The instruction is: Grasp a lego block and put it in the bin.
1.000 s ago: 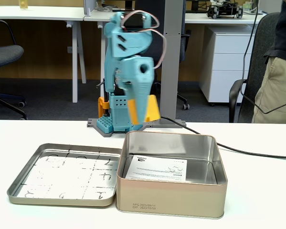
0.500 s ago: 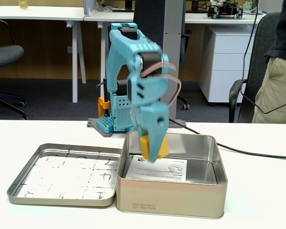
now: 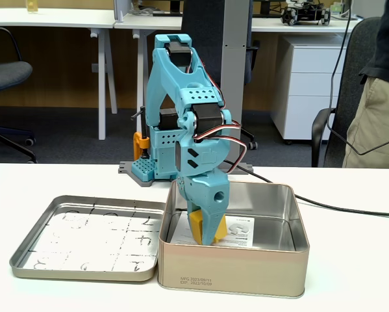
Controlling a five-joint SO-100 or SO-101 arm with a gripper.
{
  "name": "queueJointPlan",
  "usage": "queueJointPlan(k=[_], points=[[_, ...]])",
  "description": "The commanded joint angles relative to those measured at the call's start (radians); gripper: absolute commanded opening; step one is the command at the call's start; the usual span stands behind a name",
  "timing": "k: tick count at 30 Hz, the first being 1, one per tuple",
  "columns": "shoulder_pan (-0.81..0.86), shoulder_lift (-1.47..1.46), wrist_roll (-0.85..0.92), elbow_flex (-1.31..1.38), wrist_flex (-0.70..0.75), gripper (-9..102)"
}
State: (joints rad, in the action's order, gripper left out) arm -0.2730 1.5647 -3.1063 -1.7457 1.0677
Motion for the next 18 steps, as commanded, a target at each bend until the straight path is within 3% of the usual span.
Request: queueJointPlan(k=[1,6,14,18], points=[[-0.015,0.011,-0.029,0.003,0.011,0],[-0.008,0.043,-0.084,0.003,0.017,7],[0.008,0.141,-0.199,0.003,-0.086,35],[0.041,0.219,-0.276,0.023,-0.095,44]])
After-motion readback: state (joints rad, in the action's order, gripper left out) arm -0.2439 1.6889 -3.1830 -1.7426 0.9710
